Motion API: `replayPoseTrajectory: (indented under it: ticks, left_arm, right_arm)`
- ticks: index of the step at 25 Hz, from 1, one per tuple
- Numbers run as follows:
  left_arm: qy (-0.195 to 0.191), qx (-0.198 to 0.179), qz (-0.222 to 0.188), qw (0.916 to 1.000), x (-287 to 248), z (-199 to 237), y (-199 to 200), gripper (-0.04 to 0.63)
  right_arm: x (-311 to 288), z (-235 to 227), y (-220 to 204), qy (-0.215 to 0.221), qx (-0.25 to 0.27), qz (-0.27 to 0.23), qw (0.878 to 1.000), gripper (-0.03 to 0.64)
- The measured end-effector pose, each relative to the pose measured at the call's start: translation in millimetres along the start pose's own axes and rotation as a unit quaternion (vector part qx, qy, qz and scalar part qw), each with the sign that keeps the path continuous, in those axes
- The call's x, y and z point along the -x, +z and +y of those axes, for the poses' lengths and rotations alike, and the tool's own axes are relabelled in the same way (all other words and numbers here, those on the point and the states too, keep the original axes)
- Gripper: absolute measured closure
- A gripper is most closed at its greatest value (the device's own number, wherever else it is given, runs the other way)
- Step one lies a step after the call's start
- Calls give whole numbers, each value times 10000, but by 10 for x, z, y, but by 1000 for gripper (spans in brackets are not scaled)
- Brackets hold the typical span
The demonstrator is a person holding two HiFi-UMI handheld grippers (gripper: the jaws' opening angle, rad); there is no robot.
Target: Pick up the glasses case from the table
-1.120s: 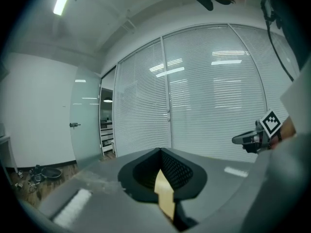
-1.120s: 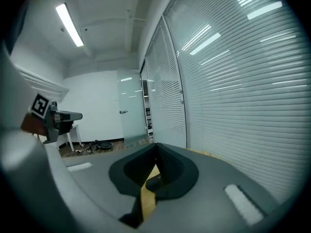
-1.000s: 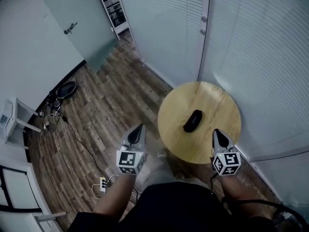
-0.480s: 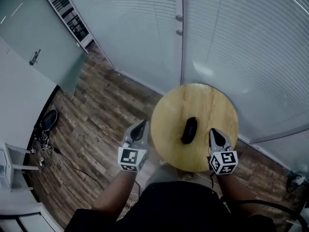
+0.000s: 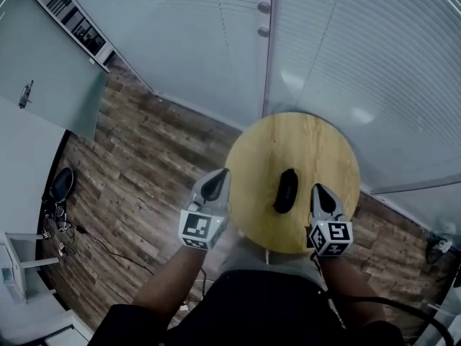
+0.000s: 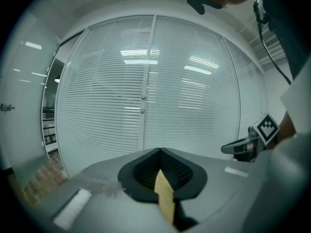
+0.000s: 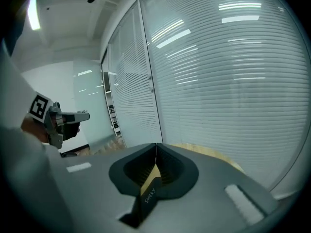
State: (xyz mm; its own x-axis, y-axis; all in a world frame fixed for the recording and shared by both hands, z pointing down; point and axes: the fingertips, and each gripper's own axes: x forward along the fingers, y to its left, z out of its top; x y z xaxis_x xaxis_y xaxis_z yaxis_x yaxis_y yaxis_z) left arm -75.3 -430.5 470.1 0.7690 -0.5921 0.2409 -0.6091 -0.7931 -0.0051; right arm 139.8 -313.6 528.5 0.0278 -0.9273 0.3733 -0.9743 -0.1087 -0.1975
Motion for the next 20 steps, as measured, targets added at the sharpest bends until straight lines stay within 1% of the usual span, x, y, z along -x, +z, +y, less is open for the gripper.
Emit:
replayPoseTrajectory:
  ticks: [2,5,7,9,10,12,15,16,18,20]
  left_arm:
    - [-108,8,18,9999,-104,-44,-49,592]
    - [-5,48,162,9999,-233,-37,-136,592]
    - [67,52,267,9996,-281,-46,-196,592]
    - [83,-14,336,9994,-365,-66,-263,592]
    - [109,-42,360,9993,-418,-69,-300,592]
    - [175,-61,395,9990,-497,-81,-373,592]
    - [161,-73,485,9987,-576,-113,-493,592]
    - [152,-61,527,9985,-607,-112,-537,592]
    - [138,-65,599,9981,-657,-102,-615,592]
    - [126,-119,630,9979,-707,-88,-685,592]
  right_arm:
    - [-85,17,-51,80,-110,72,9999,603]
    - [-202,41,-208,249,-191,273,9991,562]
    - [-265,88,-343,400,-217,468,9979,522]
    - [-351,125,-455,526,-250,624,9964,464]
    - [-407,126,-500,557,-273,678,9958,451]
    - [-511,116,-595,582,-318,789,9947,413]
    - [-632,93,-777,570,-409,995,9926,358]
    - [-673,76,-835,549,-480,1053,9918,330]
    - [-743,40,-942,483,-658,1122,9903,247]
    - [-833,3,-1049,443,-731,1162,9895,232]
